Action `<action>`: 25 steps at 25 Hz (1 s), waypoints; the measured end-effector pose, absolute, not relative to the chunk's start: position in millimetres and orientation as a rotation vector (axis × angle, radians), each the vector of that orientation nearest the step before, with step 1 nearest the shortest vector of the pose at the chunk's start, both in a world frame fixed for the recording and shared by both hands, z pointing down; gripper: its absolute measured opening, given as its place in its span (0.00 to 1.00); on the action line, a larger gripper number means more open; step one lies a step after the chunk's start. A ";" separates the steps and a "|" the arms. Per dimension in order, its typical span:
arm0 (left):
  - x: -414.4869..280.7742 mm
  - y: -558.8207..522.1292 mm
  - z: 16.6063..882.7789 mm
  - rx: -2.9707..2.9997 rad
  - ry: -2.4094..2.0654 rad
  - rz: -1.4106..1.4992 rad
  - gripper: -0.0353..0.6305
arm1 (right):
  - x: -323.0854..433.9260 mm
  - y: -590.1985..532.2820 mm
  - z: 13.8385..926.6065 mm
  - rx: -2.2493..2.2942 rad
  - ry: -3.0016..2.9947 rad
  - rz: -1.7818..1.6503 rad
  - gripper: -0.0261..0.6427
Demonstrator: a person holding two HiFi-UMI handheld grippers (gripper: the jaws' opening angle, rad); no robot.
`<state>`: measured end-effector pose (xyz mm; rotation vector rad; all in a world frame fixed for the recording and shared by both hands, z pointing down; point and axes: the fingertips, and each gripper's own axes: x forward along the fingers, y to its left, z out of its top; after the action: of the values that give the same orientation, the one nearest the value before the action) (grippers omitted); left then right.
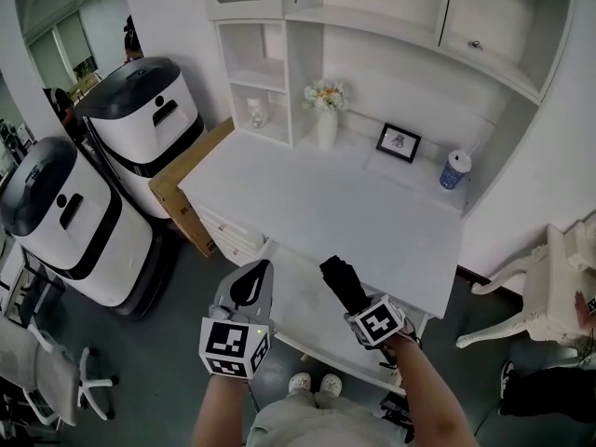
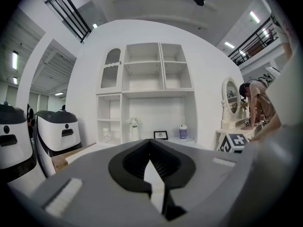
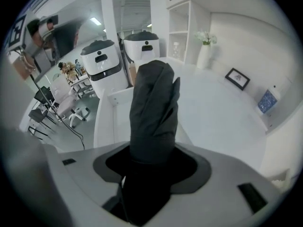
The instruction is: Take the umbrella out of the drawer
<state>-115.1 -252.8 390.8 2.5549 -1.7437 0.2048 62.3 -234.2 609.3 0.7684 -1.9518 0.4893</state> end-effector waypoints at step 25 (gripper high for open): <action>-92.7 -270.1 330.4 2.718 -1.759 0.084 0.06 | 90.9 -269.9 445.9 1.190 -2.220 0.272 0.40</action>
<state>-92.7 -270.1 330.4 2.7177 -1.7593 0.0838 90.9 -269.9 445.9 1.1900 -2.2198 0.2723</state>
